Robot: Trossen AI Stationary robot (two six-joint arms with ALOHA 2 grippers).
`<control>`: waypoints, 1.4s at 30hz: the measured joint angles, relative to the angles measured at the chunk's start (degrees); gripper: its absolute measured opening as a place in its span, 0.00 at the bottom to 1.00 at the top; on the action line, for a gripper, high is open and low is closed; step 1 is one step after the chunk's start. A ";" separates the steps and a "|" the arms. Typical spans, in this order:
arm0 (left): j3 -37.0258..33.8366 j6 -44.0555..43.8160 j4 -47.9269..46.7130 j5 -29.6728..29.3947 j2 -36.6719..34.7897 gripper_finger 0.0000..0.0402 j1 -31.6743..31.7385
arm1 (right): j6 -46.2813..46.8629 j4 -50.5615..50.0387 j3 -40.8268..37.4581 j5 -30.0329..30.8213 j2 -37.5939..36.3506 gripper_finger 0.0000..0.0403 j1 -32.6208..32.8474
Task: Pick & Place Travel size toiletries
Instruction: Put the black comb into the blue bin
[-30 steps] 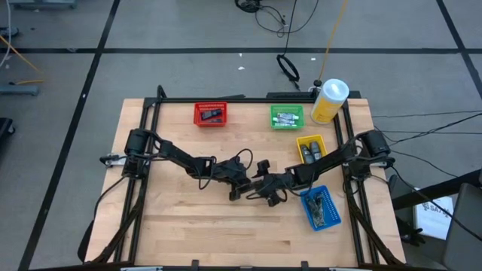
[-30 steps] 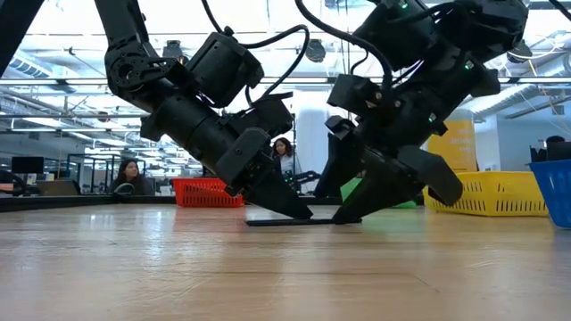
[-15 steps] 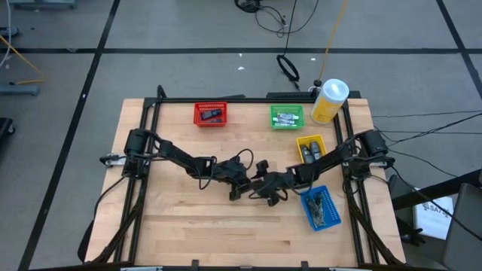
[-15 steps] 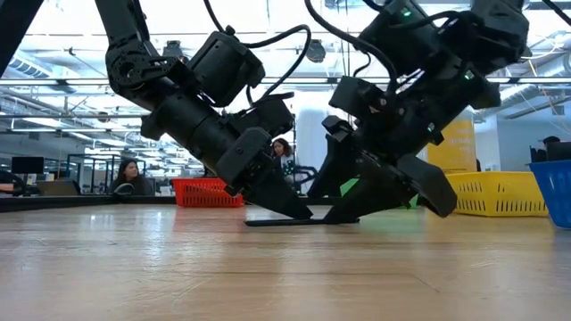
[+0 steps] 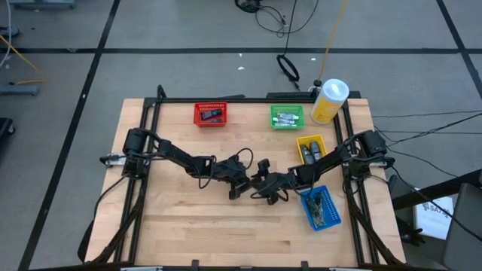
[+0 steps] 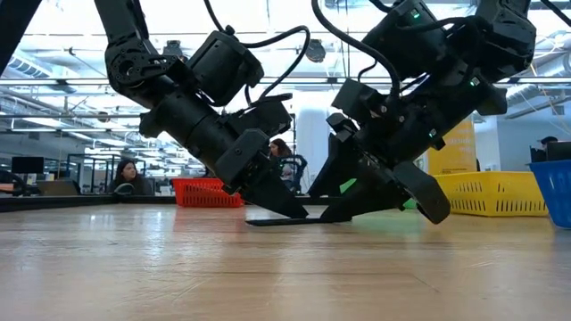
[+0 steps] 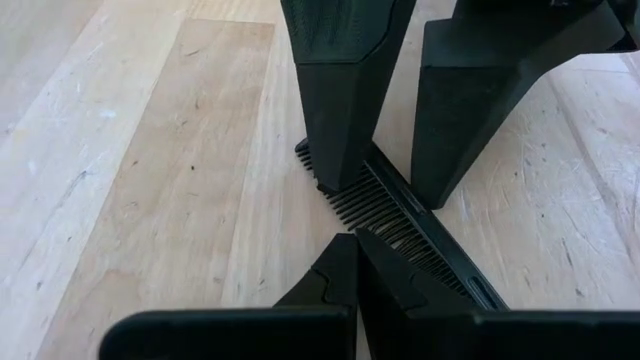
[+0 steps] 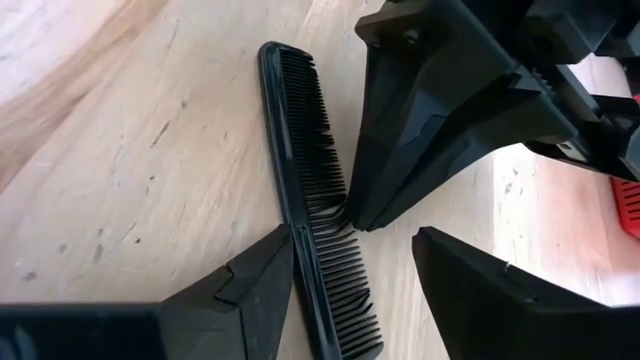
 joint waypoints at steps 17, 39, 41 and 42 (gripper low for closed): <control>0.04 0.37 0.03 0.04 -0.02 0.00 0.02 | 1.64 4.05 0.28 0.90 -0.24 0.49 -0.96; 0.04 0.94 0.64 -1.07 0.00 0.00 -0.07 | 5.90 -0.35 0.20 -9.16 -0.66 0.49 -4.74; 0.02 0.98 1.10 -1.11 0.00 0.00 -0.07 | 6.52 -0.37 0.15 -9.27 -0.66 0.49 -4.70; 0.02 0.99 1.31 -1.07 0.00 0.00 -0.07 | 6.65 -0.17 0.17 -9.29 -0.66 0.49 -4.68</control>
